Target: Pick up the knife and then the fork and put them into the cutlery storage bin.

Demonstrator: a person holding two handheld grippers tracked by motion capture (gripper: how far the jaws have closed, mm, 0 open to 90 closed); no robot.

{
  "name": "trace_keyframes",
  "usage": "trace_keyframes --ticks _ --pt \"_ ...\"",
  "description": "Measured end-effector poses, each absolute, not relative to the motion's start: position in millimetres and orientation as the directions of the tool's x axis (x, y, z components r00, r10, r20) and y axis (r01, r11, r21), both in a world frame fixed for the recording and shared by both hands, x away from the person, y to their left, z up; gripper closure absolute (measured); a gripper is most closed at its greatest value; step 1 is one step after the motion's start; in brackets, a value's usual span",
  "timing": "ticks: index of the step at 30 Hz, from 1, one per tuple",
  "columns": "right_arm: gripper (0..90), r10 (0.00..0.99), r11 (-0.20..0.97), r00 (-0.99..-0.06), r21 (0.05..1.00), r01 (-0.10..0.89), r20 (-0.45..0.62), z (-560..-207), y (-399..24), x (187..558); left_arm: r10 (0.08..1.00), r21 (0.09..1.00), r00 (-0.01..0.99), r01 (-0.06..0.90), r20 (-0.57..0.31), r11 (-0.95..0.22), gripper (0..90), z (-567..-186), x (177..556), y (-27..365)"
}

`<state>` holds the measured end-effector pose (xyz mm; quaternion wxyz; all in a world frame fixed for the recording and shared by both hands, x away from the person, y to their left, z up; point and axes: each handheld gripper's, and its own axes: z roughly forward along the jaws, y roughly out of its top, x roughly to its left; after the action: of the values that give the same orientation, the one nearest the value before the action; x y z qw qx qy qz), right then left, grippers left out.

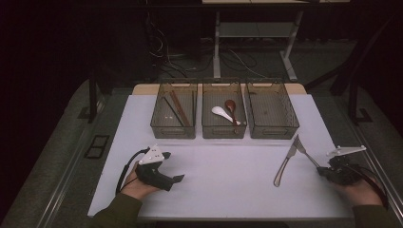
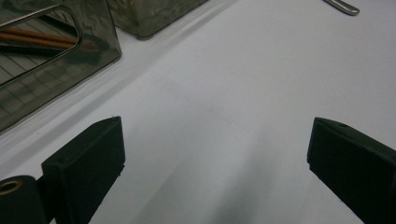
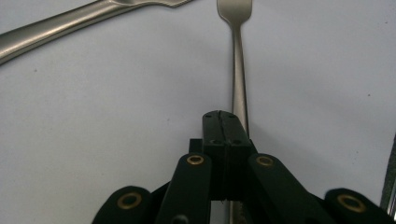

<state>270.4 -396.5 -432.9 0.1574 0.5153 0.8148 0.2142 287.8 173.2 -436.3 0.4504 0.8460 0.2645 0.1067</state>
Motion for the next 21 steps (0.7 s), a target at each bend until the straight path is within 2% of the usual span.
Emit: trace_keyframes --ticks 2,5,10,21 --pt "89.3 0.907 0.374 -0.421 0.513 0.773 -0.027 -430 -397 272 0.546 0.82 0.836 0.355 -0.062 -0.45 3.4 -436 288 173" --pt "81.2 0.904 0.375 -0.428 0.506 0.777 -0.012 -420 -399 278 0.546 0.818 0.835 0.361 -0.069 -0.448 3.4 -437 289 174" --pt "74.5 0.9 0.388 -0.437 0.46 0.799 0.001 -412 -397 294 0.546 0.817 0.834 0.365 -0.074 -0.446 3.4 -438 289 173" --pt "72.1 0.893 0.432 -0.45 0.271 0.86 0.007 -411 -388 340 0.536 0.81 0.84 0.367 -0.077 -0.458 3.4 -439 289 170"
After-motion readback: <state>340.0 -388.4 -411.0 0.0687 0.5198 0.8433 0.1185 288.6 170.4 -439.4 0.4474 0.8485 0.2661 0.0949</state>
